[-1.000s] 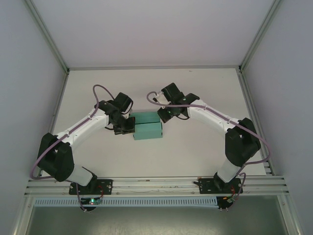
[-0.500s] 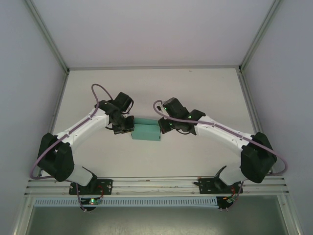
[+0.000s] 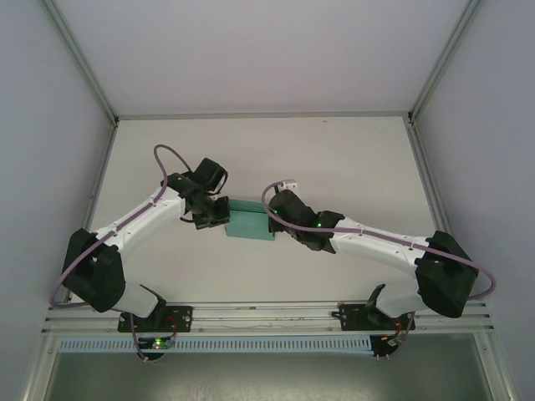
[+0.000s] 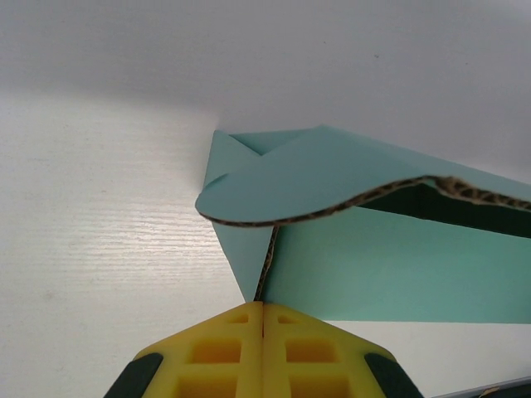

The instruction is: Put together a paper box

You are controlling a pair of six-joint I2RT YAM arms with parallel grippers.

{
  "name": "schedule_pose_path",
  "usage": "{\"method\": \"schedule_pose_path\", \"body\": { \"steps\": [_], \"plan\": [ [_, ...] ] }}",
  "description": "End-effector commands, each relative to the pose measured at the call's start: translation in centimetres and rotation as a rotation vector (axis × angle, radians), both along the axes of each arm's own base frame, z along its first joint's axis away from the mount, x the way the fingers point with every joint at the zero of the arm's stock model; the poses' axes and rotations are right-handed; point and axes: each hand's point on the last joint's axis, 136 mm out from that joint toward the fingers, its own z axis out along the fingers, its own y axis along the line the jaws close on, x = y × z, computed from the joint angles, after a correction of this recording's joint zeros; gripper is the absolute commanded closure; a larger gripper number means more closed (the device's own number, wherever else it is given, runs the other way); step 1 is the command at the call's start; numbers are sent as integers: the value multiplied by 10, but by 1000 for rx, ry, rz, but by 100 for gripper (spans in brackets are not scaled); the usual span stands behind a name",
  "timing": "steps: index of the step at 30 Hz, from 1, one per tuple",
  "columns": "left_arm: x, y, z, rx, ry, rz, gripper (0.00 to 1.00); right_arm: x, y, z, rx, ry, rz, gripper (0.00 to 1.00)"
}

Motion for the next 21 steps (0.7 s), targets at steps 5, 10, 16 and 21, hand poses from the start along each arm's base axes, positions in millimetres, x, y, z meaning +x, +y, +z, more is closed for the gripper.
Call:
{"method": "schedule_pose_path", "body": {
  "steps": [5, 10, 16, 21],
  "plan": [
    [-14, 2, -42, 83, 88, -13, 100, -3, 11, -6, 44, 73, -76, 100],
    [-15, -1, -43, 72, 87, -13, 100, -8, 9, -14, 2, 94, -114, 100],
    [-15, -4, -42, 63, 90, -17, 100, -21, -5, -33, -87, 61, -177, 100],
    [-14, -5, -42, 60, 82, -10, 100, -32, -18, -37, -162, 32, -204, 100]
  ]
}}
